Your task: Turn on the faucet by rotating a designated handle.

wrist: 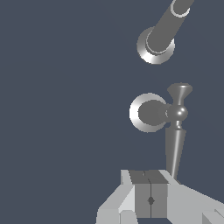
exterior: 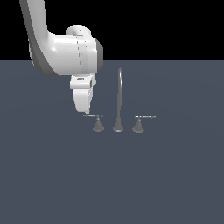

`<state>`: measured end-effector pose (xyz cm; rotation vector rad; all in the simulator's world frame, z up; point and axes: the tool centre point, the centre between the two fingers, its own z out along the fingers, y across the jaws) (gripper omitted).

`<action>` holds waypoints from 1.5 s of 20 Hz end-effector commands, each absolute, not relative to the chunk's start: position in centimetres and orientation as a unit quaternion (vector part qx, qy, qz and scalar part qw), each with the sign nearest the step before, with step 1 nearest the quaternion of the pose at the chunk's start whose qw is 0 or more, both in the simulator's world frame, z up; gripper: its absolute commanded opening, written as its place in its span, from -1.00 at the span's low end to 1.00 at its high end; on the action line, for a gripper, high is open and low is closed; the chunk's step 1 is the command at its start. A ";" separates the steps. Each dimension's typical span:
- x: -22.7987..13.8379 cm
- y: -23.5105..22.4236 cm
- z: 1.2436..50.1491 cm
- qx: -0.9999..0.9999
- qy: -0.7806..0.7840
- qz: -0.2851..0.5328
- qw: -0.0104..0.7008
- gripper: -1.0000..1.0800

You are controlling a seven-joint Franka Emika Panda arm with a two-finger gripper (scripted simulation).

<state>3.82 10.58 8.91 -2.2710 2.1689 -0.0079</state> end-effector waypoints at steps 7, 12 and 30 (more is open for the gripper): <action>5.6 9.6 6.5 -0.692 0.722 -0.001 -0.001 -1.00; 5.7 9.5 6.5 -0.690 0.724 0.000 0.000 -1.00; 3.0 11.1 6.8 -0.689 0.725 -0.004 0.006 -1.00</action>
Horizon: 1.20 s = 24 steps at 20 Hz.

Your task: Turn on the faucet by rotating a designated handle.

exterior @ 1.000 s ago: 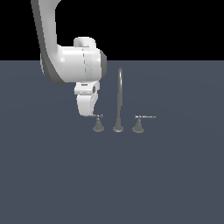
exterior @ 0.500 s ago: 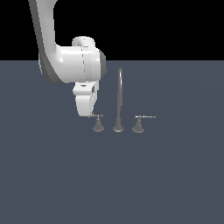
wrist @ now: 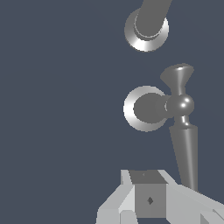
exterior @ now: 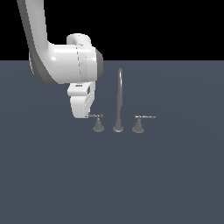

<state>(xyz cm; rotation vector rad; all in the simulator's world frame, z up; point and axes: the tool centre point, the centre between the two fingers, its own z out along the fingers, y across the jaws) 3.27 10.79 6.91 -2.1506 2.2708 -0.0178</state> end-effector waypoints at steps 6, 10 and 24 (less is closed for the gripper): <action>1.1 10.8 6.6 -0.690 0.724 -0.002 0.004 -1.00; -0.3 10.5 6.6 -0.690 0.724 -0.001 0.002 -1.00; -3.1 8.4 6.6 -0.692 0.722 -0.001 0.003 -1.00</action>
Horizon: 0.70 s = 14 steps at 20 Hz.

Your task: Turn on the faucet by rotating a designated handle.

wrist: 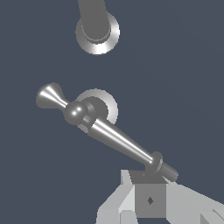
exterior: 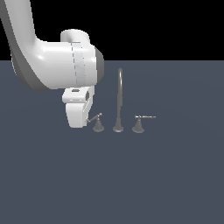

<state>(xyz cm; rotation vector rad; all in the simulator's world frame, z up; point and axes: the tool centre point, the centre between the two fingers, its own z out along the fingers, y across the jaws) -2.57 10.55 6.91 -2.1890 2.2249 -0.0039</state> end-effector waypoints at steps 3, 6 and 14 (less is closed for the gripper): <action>-3.8 7.1 6.5 -0.691 0.723 0.000 0.001 -1.00; -4.3 6.3 6.5 -0.690 0.724 0.000 0.000 -1.00; -3.1 3.7 6.5 -0.693 0.721 0.000 0.002 -1.00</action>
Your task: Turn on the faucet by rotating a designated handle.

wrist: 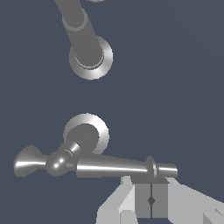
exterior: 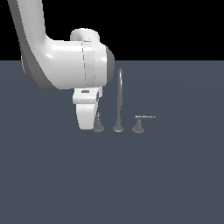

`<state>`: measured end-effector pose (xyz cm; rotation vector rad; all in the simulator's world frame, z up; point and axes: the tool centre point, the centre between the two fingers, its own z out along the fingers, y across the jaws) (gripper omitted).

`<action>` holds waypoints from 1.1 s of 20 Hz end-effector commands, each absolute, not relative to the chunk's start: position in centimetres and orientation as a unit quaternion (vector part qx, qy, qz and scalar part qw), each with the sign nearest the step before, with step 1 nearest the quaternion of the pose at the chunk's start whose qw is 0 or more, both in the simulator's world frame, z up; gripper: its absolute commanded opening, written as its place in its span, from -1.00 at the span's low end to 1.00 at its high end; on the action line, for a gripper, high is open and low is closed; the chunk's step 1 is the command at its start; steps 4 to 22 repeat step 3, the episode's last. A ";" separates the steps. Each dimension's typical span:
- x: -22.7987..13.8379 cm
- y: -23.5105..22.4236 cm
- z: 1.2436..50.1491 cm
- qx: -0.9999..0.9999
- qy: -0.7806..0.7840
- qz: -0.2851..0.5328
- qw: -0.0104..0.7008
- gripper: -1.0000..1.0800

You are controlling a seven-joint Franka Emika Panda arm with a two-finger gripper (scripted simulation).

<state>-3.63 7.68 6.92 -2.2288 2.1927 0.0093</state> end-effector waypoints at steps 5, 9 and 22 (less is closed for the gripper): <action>-2.9 2.3 6.5 -0.691 0.723 0.000 0.000 -1.00; -2.9 2.3 6.5 -0.691 0.723 0.000 0.000 -1.00; -2.9 2.3 6.5 -0.691 0.723 0.000 0.000 -1.00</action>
